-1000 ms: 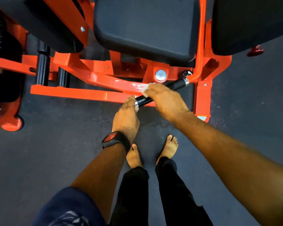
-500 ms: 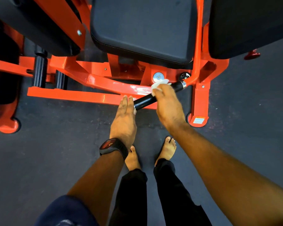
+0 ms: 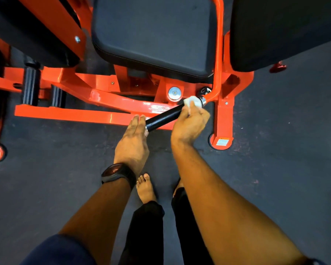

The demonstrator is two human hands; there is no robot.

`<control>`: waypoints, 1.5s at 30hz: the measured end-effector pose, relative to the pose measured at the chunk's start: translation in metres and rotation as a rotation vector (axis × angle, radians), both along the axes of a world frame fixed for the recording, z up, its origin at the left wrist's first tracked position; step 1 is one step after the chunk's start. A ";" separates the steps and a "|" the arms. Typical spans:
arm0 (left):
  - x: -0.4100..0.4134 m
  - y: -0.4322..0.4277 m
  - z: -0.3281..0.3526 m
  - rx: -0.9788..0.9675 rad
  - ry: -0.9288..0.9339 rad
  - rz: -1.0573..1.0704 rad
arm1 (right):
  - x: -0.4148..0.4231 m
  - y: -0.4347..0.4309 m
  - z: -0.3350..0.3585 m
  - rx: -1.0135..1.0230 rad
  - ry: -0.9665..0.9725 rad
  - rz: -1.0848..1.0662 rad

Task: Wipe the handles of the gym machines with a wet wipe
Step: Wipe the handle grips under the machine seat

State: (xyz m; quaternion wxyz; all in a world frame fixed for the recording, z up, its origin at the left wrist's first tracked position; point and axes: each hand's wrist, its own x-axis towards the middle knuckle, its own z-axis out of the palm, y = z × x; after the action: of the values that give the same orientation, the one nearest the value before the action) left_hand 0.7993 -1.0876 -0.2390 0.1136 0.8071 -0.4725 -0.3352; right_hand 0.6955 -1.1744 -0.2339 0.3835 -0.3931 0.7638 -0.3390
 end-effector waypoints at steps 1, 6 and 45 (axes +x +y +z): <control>0.000 0.000 0.000 0.000 0.000 0.010 | 0.009 0.010 0.000 -0.029 0.010 0.006; 0.005 -0.004 0.004 0.022 -0.018 -0.021 | 0.016 -0.003 -0.016 0.120 -0.090 -0.319; 0.002 -0.002 0.012 -0.009 0.013 0.047 | -0.010 0.033 -0.015 -0.291 0.507 1.302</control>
State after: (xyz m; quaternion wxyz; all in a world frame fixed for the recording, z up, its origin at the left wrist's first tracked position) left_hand 0.8015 -1.0894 -0.2275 0.1282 0.8153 -0.4541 -0.3357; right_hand 0.6852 -1.1418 -0.2491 0.2623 -0.8834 0.3865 -0.0376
